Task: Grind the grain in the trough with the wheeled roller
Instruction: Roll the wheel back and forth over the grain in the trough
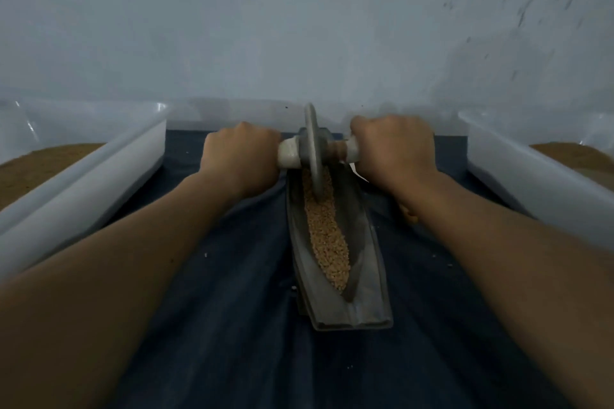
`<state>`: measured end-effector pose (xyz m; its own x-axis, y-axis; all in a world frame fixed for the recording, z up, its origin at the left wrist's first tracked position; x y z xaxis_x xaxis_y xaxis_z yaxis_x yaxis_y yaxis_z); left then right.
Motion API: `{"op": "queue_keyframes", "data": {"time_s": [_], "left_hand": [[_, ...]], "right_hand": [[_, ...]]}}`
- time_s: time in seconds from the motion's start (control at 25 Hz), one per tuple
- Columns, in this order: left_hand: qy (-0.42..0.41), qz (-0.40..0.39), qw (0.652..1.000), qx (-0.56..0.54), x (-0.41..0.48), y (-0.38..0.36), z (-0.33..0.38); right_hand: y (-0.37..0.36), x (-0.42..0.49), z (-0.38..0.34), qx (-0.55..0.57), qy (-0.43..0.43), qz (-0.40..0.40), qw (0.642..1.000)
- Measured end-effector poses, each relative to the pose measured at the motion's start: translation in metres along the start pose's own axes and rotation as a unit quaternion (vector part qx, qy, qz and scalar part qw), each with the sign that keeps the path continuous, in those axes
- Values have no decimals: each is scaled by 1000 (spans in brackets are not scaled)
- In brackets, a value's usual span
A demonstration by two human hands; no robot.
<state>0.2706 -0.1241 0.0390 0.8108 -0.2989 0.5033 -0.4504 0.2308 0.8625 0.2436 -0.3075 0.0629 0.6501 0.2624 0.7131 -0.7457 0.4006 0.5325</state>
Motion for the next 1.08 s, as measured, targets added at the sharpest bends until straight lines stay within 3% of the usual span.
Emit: {"op": "queue_keyframes", "data": {"time_s": [0.24,0.36,0.64,1.08], "left_hand": [[6,-8,1000,-8,-14,10,7],[2,-12,1000,27,-41,26,23],[-80,10,990,119,-88,68,59],[-76,29,990,118,9,21,28]], "right_hand": [[12,-12,-1,-24,1,-35,999],[33,-38,4,14,-8,-33,999],[68,-93,17,22,-2,-69,997],[-20,-28,5,64,-23,-58,996]]}}
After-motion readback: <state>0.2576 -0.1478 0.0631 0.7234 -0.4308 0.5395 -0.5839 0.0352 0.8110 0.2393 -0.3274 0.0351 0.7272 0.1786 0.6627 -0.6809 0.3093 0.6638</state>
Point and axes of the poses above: each hand's wrist, its own x-axis towards the middle knuckle, its own y-axis out of the back of the hand, z = x × y, the point moved 9 cm from there along x, towards the middle knuckle, and after that the axes turned 14 degrees about -x, right-handed, at the moved point
